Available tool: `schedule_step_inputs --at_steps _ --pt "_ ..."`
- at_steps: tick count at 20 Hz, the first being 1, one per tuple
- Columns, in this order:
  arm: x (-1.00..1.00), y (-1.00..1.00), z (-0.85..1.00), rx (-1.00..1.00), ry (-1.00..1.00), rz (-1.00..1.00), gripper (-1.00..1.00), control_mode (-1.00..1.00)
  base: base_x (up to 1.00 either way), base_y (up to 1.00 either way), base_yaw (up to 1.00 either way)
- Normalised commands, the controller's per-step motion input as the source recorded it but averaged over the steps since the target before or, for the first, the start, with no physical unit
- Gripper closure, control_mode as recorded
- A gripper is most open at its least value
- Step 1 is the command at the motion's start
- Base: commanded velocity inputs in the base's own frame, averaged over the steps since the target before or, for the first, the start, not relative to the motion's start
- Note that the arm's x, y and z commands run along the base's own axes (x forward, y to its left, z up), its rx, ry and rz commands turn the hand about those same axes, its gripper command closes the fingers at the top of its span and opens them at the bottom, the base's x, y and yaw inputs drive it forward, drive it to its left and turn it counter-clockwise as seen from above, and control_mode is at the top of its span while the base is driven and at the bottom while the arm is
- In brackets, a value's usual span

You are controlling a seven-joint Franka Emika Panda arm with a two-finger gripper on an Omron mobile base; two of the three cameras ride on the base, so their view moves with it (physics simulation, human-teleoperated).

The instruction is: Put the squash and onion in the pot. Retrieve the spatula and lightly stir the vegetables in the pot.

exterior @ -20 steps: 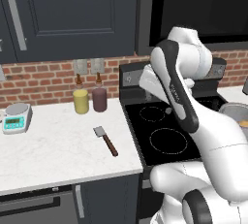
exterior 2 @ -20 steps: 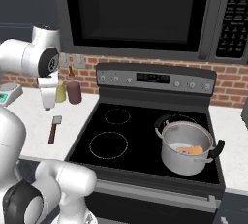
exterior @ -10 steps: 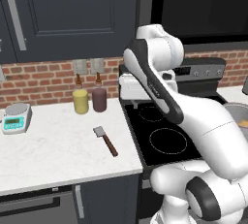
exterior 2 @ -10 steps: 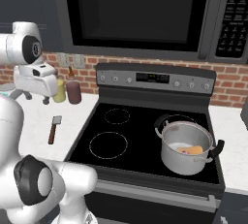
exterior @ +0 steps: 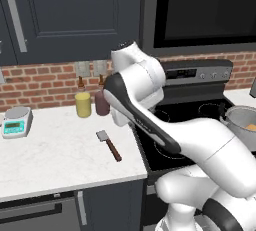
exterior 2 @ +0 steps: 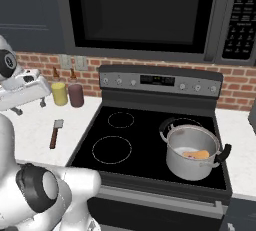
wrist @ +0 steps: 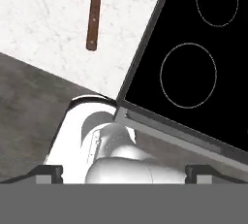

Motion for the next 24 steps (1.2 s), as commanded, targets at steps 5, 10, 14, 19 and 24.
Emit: schedule_step_inputs --at_steps 5,10,14,19,24 --pt "0.29 0.00 -0.14 0.01 0.04 0.97 -1.00 -1.00 0.00 0.00 0.00" --pt "0.29 0.04 -0.05 0.00 0.15 0.86 -1.00 -1.00 0.00 0.00 0.00" --pt "0.29 0.08 -0.03 -0.01 0.22 0.78 -1.00 -1.00 0.00 0.00 0.00" --pt "0.22 0.12 -0.09 -0.07 0.22 0.76 -1.00 -1.00 0.00 0.00 0.00" --pt "0.11 0.20 -0.20 -0.20 0.15 0.69 -1.00 -1.00 0.00 0.00 0.00"
